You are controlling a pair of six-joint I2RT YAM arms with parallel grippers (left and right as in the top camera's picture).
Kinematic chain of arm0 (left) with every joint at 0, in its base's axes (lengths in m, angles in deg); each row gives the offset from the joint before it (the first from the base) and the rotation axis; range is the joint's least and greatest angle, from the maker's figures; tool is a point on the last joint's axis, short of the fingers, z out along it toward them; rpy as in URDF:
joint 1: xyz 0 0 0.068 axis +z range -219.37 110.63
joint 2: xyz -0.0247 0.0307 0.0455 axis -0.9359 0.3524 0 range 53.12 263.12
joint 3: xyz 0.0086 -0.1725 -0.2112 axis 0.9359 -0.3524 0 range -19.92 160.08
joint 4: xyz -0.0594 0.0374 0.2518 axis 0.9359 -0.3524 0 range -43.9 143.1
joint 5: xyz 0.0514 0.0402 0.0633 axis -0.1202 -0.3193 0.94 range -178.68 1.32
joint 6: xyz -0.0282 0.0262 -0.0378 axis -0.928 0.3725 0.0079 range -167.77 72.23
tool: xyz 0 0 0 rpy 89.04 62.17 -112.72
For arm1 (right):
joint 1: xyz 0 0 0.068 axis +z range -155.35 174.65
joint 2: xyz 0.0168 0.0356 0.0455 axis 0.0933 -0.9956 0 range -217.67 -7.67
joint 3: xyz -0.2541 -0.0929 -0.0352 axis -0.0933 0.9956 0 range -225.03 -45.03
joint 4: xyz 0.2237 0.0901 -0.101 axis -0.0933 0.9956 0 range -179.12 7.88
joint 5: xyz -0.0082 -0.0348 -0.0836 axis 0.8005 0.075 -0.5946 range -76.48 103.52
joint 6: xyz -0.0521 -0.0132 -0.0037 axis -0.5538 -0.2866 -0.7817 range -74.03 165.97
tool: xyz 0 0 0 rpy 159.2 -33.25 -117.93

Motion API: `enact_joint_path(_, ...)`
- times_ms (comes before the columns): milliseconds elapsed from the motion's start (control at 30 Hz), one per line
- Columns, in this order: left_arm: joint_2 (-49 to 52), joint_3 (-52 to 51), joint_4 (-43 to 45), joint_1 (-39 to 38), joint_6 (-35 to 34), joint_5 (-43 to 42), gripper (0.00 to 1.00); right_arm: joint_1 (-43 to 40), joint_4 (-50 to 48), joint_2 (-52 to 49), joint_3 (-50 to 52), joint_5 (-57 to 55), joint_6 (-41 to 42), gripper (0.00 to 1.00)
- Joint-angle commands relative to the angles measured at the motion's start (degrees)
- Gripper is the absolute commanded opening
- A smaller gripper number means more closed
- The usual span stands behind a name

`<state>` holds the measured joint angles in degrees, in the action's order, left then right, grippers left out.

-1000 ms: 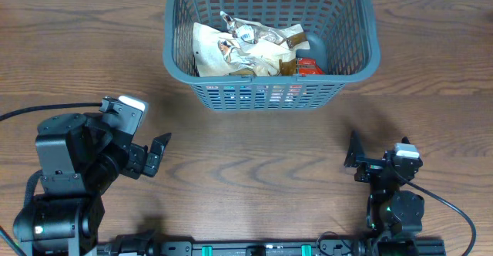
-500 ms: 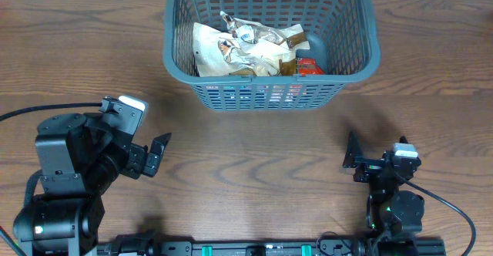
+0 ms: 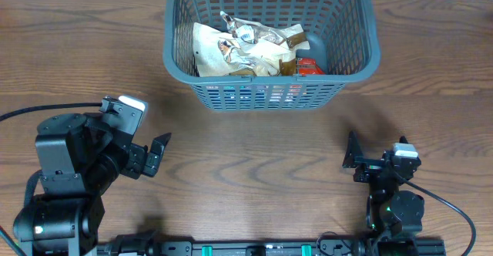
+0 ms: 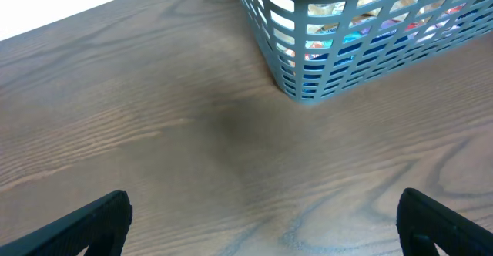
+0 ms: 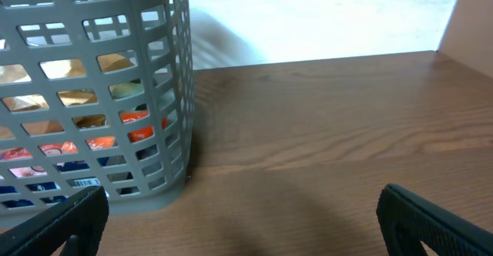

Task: Pack container

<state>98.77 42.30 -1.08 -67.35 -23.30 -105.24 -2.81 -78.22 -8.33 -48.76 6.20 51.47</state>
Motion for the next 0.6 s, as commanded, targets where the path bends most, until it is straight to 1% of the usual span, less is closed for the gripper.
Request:
enact_joint_path(0,-0.68,-0.28,-0.20,-0.31,1.01,-0.33,0.99,0.44,-0.04,0.35,0.44,0.22,0.68,0.99)
enact_joint_path(233,-10.93,-0.31,-9.11,-2.91,0.26,-1.14,0.99,0.44,-0.04,0.35,0.44,0.22,0.68,0.99)
enact_joint_path(367,-18.45,-2.29,-9.20,-5.09,-0.22,-2.78,0.99,0.44,-0.04,0.35,0.44,0.22,0.68,0.99)
enact_joint_path(433,-22.32,-4.22,-8.72,-5.40,-1.70,-2.95,0.99,0.44,-0.04,0.35,0.44,0.22,0.70,0.99)
enact_joint_path(567,-29.83,-10.75,-4.37,-5.38,-5.40,-2.97,0.99,0.44,-0.04,0.35,0.44,0.22,0.68,0.99)
